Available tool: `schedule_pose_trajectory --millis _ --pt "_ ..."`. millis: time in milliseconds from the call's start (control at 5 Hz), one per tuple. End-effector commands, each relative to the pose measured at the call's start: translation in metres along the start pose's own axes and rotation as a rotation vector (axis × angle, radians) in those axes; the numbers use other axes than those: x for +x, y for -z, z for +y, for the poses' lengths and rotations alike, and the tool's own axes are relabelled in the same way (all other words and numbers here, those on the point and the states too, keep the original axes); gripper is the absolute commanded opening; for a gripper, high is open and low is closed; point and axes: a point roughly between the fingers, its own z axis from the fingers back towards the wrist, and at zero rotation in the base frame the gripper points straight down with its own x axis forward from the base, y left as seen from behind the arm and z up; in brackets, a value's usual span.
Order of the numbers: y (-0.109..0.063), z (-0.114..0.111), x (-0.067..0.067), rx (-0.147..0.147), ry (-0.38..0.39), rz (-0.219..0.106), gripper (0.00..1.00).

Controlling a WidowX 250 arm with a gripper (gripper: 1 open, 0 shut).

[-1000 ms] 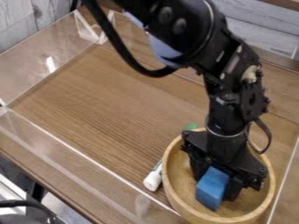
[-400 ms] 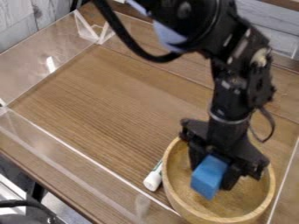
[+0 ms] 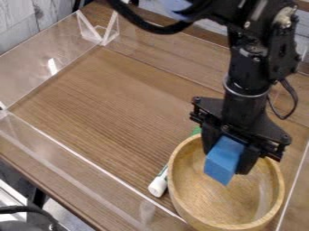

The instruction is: Remove the blue block from inside the brown bowl and put it on the table

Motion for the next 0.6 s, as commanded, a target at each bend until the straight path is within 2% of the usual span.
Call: schedule_pose_trajectory --millis 0,400 --pt "-0.0101 0.0011 0.0068 -0.02 -0.019 -0.049 0.0" --pt "-0.0047 0.0044 0.0033 -0.03 -0.05 -0.036 0.0"
